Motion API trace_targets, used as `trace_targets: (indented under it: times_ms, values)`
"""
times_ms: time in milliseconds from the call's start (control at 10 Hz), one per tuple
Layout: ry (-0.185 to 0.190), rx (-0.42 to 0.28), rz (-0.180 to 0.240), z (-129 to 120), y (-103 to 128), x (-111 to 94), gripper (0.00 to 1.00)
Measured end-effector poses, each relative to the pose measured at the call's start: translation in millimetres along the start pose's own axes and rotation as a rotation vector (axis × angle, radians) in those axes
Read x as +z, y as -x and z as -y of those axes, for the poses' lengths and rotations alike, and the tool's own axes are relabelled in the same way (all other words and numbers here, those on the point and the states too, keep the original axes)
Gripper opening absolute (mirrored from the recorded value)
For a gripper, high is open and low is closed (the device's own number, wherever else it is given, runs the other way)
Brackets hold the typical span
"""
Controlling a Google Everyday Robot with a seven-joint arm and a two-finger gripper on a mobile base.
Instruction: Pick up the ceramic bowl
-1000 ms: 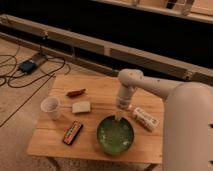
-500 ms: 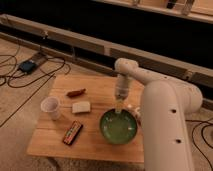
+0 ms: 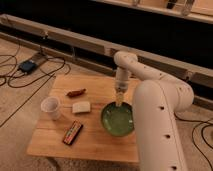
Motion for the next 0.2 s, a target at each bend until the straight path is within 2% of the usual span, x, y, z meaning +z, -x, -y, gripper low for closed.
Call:
trace_targets:
  times_ms: [200]
  values:
    - [0.0,-0.002,-0.001,0.0,1.4,-0.1,0.0]
